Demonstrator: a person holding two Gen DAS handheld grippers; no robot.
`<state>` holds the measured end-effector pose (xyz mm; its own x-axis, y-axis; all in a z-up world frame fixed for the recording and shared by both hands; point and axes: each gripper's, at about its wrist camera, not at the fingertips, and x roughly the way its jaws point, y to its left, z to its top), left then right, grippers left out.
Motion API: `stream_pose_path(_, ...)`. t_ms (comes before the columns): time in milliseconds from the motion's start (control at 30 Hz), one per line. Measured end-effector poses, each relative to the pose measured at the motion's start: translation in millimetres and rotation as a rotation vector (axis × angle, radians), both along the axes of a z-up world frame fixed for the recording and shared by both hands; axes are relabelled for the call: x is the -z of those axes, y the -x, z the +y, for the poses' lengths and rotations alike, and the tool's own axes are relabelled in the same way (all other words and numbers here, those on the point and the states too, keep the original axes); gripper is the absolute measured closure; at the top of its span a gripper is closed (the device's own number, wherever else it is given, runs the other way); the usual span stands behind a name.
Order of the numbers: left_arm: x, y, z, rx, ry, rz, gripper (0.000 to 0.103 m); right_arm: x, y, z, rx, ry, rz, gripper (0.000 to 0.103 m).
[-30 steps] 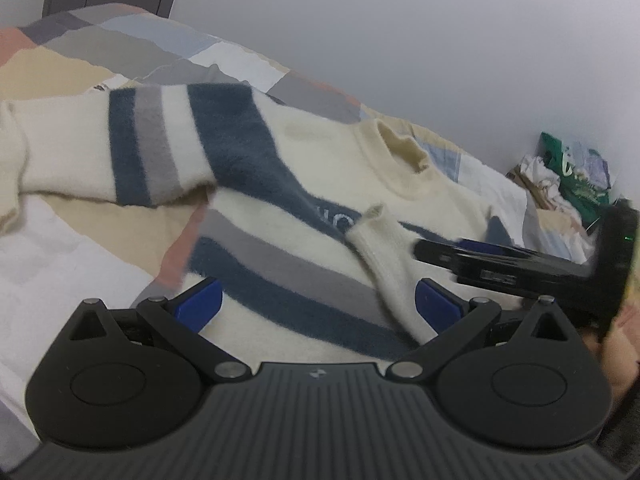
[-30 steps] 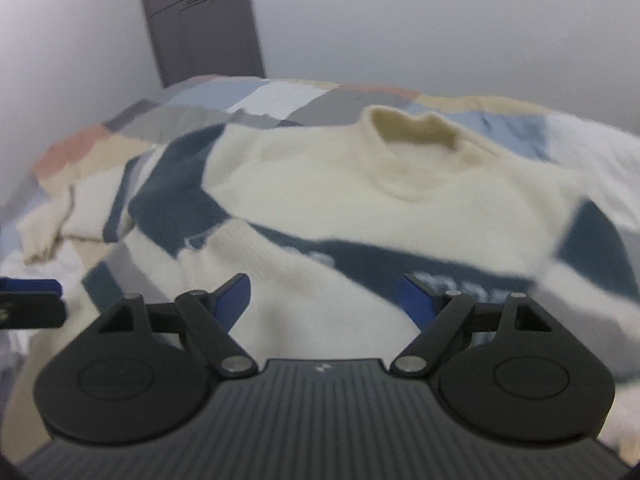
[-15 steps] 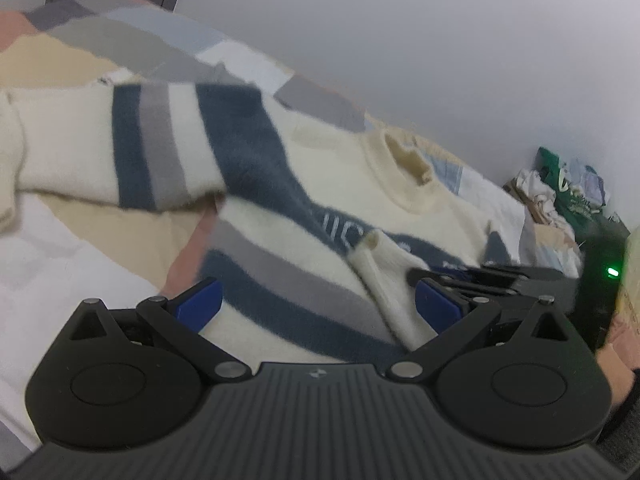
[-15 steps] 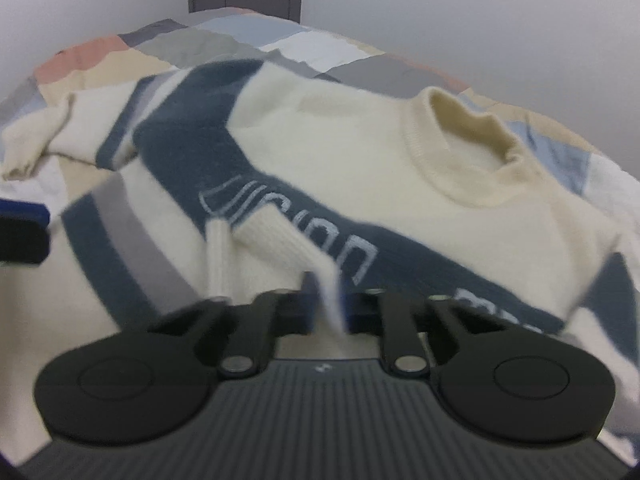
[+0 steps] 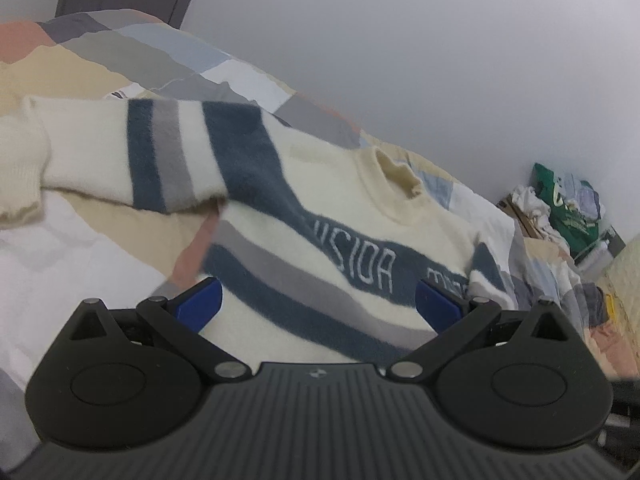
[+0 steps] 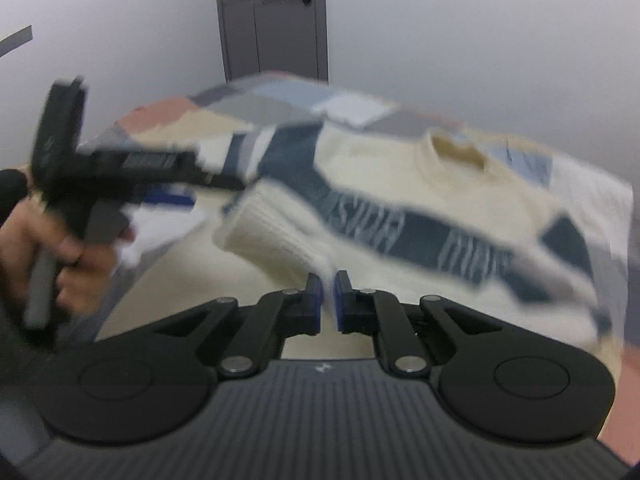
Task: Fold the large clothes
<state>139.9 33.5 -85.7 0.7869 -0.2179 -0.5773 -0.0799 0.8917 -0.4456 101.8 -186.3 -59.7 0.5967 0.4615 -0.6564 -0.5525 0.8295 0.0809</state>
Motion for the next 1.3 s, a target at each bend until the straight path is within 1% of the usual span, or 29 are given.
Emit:
stream_pose_path(100, 0.8, 6.7, -9.2, 0.021, -0.015, 0.011, 0.000, 12.4, 26.6, -10.3, 0.021, 0.027, 0.067, 0.093)
stream_pose_path(233, 1.0, 17.3, -22.8, 0.067, -0.015, 0.026, 0.000, 33.1, 40.5, -23.2, 0.076, 0.051, 0.179, 0.091)
stream_pose_path(300, -0.3, 22.8, -29.5, 0.092, -0.008, 0.028, 0.000, 36.3, 43.2, -30.6, 0.102, 0.060, 0.211, 0.090)
stream_pose_path(333, -1.0, 25.2, -32.2, 0.101, -0.007, 0.029, 0.000, 35.3, 43.5, -35.9, 0.113, 0.049, 0.227, 0.085)
stream_pose_path(367, -1.6, 27.0, -34.5, 0.108, -0.008, 0.028, 0.000, 32.7, 43.4, -41.1, 0.126, 0.031, 0.246, 0.073)
stream_pose_path(400, -2.3, 28.7, -36.4, 0.112, -0.010, 0.027, 0.000, 28.2, 41.8, -48.0, 0.140, 0.001, 0.266, 0.064)
stream_pose_path(433, -2.5, 29.9, -38.0, 0.115, -0.012, 0.025, 0.000, 24.7, 40.6, -52.3, 0.152, -0.024, 0.273, 0.045)
stream_pose_path(467, -2.6, 30.6, -38.5, 0.116, -0.012, 0.025, 0.000, 18.8, 38.6, -58.1, 0.171, -0.049, 0.268, 0.034)
stream_pose_path(500, -2.7, 30.5, -38.3, 0.115, -0.009, 0.028, 0.000, 13.7, 37.5, -62.9, 0.186, -0.066, 0.259, 0.032)
stream_pose_path(600, -1.9, 29.7, -35.5, 0.102, 0.010, 0.037, 0.000, -6.0, 26.5, -71.8, 0.210, -0.112, 0.244, 0.033)
stream_pose_path(667, -1.2, 28.2, -32.7, 0.091, 0.025, 0.044, 0.000, -14.4, 9.1, -74.1, 0.245, -0.111, 0.214, 0.033)
stream_pose_path(733, -0.7, 25.8, -29.3, 0.089, 0.037, 0.047, 0.000, -13.3, -15.9, -69.8, 0.273, -0.080, 0.192, 0.033)
stream_pose_path(833, 1.6, 22.9, -27.5, 0.091, 0.043, 0.048, 0.000, 7.7, -65.5, -58.8, 0.329, -0.027, 0.214, 0.033)
stream_pose_path(900, 4.3, 20.3, -26.6, 0.093, 0.043, 0.051, 0.000, 29.5, -95.0, -45.6, 0.348, 0.025, 0.217, 0.033)
stream_pose_path(933, 6.1, 18.5, -26.1, 0.092, 0.043, 0.055, 0.000, 42.2, -108.6, -36.8, 0.355, 0.078, 0.207, 0.034)
stream_pose_path(1000, 9.7, 15.3, -26.0, 0.093, 0.039, 0.068, 0.000, 64.0, -126.9, -25.5, 0.379, 0.137, 0.202, 0.036)
stream_pose_path(1067, 12.4, 12.6, -24.7, 0.094, 0.042, 0.075, 0.000, 83.5, -140.8, -15.6, 0.397, 0.176, 0.204, 0.045)
stream_pose_path(1100, 13.4, 11.2, -23.4, 0.096, 0.049, 0.074, 0.000, 90.9, -142.4, -12.8, 0.411, 0.193, 0.213, 0.048)
stream_pose_path(1133, 13.9, 9.8, -22.2, 0.097, 0.056, 0.075, 0.000, 98.8, -146.4, -9.4, 0.434, 0.218, 0.223, 0.054)
stream_pose_path(1200, 13.7, 8.6, -19.8, 0.072, 0.049, 0.074, 0.000, 101.4, -148.0, -6.1, 0.468, 0.230, 0.204, 0.066)
stream_pose_path(1233, 12.5, 9.1, -18.2, 0.047, 0.031, 0.068, 0.000, 99.2, -148.9, -4.3, 0.485, 0.242, 0.189, 0.083)
stream_pose_path(1267, 10.8, 9.2, -16.7, 0.035, 0.015, 0.052, 0.000, 95.3, -150.2, -2.7, 0.495, 0.247, 0.173, 0.093)
stream_pose_path(1300, 9.7, 8.8, -16.2, 0.035, 0.009, 0.041, 0.000, 90.2, -151.8, -1.1, 0.491, 0.242, 0.155, 0.095)
